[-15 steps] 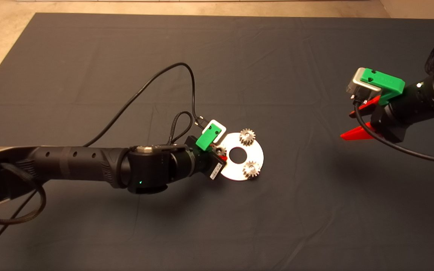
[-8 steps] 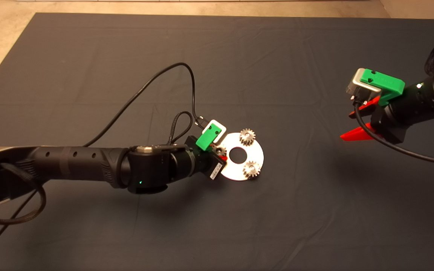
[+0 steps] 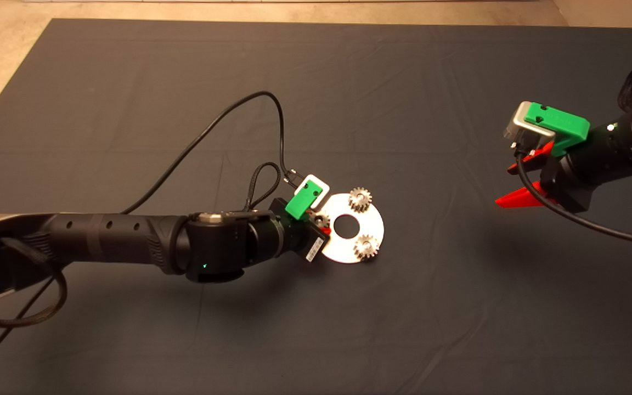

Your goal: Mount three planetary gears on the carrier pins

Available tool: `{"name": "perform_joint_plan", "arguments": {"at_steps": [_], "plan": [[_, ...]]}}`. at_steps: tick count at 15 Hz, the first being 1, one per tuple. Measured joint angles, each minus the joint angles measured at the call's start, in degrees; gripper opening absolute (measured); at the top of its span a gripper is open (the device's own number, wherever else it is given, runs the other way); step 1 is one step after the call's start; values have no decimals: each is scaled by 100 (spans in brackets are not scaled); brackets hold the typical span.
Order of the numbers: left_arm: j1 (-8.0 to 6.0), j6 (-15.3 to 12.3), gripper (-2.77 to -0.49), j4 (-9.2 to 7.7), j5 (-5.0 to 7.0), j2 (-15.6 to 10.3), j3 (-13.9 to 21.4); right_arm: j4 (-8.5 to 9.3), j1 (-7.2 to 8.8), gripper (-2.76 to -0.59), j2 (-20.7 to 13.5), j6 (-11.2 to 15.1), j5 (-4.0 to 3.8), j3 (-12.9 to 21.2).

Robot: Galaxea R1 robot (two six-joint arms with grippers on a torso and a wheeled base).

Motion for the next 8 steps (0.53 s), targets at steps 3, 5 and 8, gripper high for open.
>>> {"name": "perform_joint_plan", "arguments": {"at_steps": [3, 5, 8], "plan": [[0, -16, -213, 0, -1, 1, 57, 2, 2, -173, -13, 1, -2, 21], [0, -17, -207, 0, 6, 0, 107, 0, 2, -173, -13, 1, -2, 21], [-2, -22, -193, 0, 23, -30, 270, 1, 2, -173, -16, 1, -2, 21]]}}
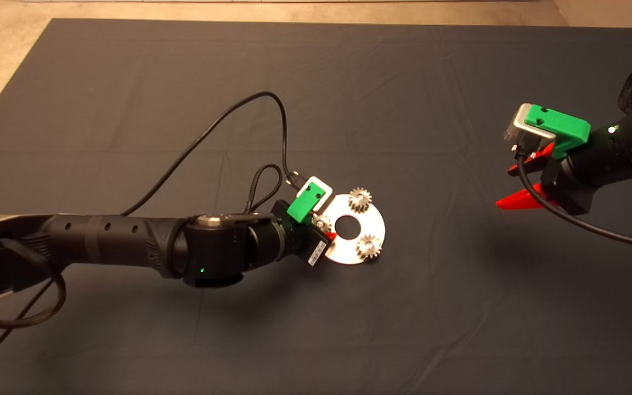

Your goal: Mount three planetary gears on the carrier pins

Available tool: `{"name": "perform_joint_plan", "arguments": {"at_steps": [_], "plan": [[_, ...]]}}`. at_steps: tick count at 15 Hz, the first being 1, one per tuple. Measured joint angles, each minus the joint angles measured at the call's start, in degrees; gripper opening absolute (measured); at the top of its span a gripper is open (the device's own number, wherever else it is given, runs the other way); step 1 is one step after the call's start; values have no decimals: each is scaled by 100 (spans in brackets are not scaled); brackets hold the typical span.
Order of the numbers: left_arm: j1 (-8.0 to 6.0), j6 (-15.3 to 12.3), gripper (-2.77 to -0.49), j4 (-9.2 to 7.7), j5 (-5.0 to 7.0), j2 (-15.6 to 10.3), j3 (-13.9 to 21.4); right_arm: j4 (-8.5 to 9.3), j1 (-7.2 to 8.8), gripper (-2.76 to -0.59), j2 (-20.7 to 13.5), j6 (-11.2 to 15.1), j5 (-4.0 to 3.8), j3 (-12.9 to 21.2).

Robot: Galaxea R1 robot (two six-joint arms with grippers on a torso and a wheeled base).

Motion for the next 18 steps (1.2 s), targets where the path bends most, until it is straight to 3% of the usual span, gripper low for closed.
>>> {"name": "perform_joint_plan", "arguments": {"at_steps": [2, 4, 5, 8, 9, 11, 12, 14, 15, 17, 18], "plan": [[0, -2, -179, -81, -27, 1, 133, -1, 0, -173, 2, 0, -4, 0], [-27, 9, -179, -417, 4, 1, 223, 3, 0, -173, 0, 13, -25, 0], [-83, 53, -179, -613, 103, 0, 249, 40, 0, -173, 0, 18, -43, 11], [-217, 350, -164, -1060, 719, -171, 391, 623, -2, -173, -4, 22, -43, 130], [-294, 364, -164, -1170, 819, -303, 424, 781, -2, -173, -20, 38, -48, 167], [-612, 437, -164, -1393, 884, -530, 455, 1094, -7, -173, -28, 107, -43, 314], [-754, 503, -164, -1642, 902, -619, 468, 1198, -40, -173, -28, 173, -43, 442], [-947, 793, -164, -2382, 1046, -747, 505, 1377, -179, -173, -30, 360, -50, 595], [-1047, 915, -164, -2755, 1215, -777, 535, 1399, -259, -173, -28, 480, -59, 616], [-1308, 1079, -164, -3470, 1702, -816, 579, 1400, -463, -173, -10, 667, -74, 820], [-1433, 1097, -164, -3816, 1858, -813, 626, 1405, -595, -173, 24, 816, -83, 1018]]}}
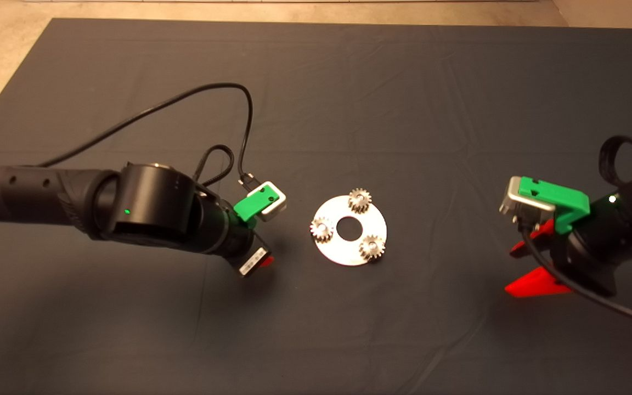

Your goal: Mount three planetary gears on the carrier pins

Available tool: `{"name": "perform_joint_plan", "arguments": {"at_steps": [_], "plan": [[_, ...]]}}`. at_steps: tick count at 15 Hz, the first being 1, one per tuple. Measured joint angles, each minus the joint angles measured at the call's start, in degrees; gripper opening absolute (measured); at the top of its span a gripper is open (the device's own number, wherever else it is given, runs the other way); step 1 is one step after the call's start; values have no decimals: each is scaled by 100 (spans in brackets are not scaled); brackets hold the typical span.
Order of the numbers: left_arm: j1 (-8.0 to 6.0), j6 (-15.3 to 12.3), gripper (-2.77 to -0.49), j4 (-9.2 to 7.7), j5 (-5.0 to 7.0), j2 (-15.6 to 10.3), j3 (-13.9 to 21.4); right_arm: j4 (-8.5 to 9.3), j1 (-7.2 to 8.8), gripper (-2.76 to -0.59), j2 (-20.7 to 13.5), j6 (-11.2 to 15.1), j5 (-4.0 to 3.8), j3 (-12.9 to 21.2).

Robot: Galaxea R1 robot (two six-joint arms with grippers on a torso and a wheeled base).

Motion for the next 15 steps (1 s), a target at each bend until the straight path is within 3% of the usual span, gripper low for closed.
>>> {"name": "perform_joint_plan", "arguments": {"at_steps": [1, 2, 3, 4, 5, 6, 9, 10, 11, 13, 14, 15], "plan": [[-96, 5, -164, -325, 68, 4, 72, 22, -100, -173, 18, 132, -11, 159], [-143, -26, -164, -652, 159, 1, 188, 59, -179, -173, 16, 310, -80, 277], [-149, -177, -164, -905, 280, 1, 364, 57, -203, -173, 11, 493, -188, 334], [-160, -393, -164, -1063, 459, 1, 605, 55, -237, -173, 13, 674, -212, 451], [-179, -693, -164, -1123, 581, 0, 869, 56, -351, -173, 16, 921, -224, 611], [-202, -1019, -164, -1134, 618, -7, 1113, 57, -513, -173, 11, 1089, -262, 734], [-240, -1894, -164, -1156, 624, 0, 1731, -9, -1070, -173, 9, 1193, -433, 826], [-253, -2136, -164, -1155, 623, -1, 1904, -67, -1277, -173, 11, 1195, -441, 826], [-251, -2353, -164, -1157, 623, -5, 2066, -223, -1657, -173, 16, 1221, -441, 826], [-251, -2602, -164, -1157, 631, -15, 2236, -748, -2411, -173, 146, 1350, -461, 829], [-249, -2715, -164, -1157, 629, -10, 2274, -1025, -2726, -173, 273, 1465, -476, 829], [-249, -2805, -164, -1156, 634, 1, 2299, -1227, -2938, -173, 473, 1569, -532, 829]]}}
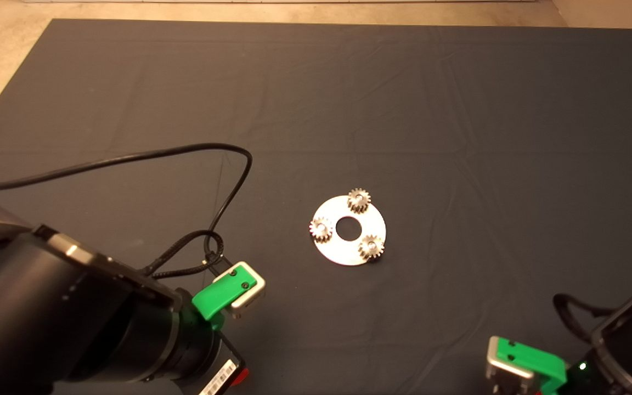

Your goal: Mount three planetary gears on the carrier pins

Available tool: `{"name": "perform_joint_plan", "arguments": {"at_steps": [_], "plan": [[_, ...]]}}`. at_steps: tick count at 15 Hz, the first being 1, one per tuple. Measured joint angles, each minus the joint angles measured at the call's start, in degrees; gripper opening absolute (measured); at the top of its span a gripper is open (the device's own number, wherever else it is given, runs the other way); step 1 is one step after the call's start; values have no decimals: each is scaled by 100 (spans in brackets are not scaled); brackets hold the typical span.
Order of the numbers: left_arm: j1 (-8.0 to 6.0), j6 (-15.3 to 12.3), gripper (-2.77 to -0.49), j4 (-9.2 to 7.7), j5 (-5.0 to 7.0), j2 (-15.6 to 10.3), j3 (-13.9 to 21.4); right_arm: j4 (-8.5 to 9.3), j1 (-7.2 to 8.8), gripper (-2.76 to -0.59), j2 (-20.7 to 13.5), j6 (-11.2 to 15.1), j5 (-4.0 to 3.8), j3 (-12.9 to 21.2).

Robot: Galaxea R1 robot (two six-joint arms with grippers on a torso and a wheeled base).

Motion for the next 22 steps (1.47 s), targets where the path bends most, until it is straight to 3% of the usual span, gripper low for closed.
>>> {"name": "perform_joint_plan", "arguments": {"at_steps": [1, 2, 3, 4, 5, 7, 8, 10, 11, 12, 13, 14, 15, 16, 17, 18, 19, 20, 22], "plan": [[13, -99, -164, 0, -2, 21, 36, -138, -89, -173, 198, 65, -74, 9], [53, -220, -164, 1, -2, 44, 67, -276, -109, -173, 284, 79, -199, 20], [128, -303, -164, 8, 4, 53, 98, -466, -109, -173, 274, 105, -412, 23], [173, -399, -164, 30, 5, 113, 127, -717, -138, -173, 248, 123, -536, 23], [194, -516, -164, 69, 0, 178, 129, -939, -186, -173, 235, 133, -595, 23], [226, -673, -164, 180, -2, 253, 135, -1165, -181, -173, 232, 144, -639, 28], [231, -712, -164, 211, 0, 254, 140, -1184, -74, -173, 232, 144, -654, 28], [273, -798, -164, 254, 2, 257, 154, -1189, 409, -173, 213, 144, -651, 52], [271, -815, -164, 332, -2, 259, 173, -1225, 850, -173, 54, 144, -631, 65], [273, -852, -164, 429, 2, 254, 173, -1250, 1024, -173, -220, 147, -591, 72], [276, -896, -164, 516, 5, 254, 173, -1264, 1068, -173, -495, 148, -524, 76], [300, -943, -164, 617, 5, 257, 173, -1278, 1061, -173, -710, 159, -364, 87], [300, -977, -164, 702, -1, 259, 174, -1355, 1035, -173, -912, 159, -92, 111], [301, -1031, -164, 818, 0, 254, 174, -1582, 1022, -173, -1156, 161, 188, 135], [306, -1093, -164, 891, 0, 253, 174, -1919, 961, -173, -1330, 164, 369, 135], [329, -1128, -164, 981, 5, 226, 177, -2210, 859, -173, -1405, 164, 475, 135], [352, -1156, -164, 1066, 2, 224, 177, -2596, 562, -173, -1469, 178, 609, 135], [386, -1182, -164, 1159, 1, 226, 177, -2824, 338, -173, -1501, 209, 665, 138], [544, -1230, -164, 1340, -2, 226, 177, -3354, 129, -173, -1538, 360, 714, 138]]}}
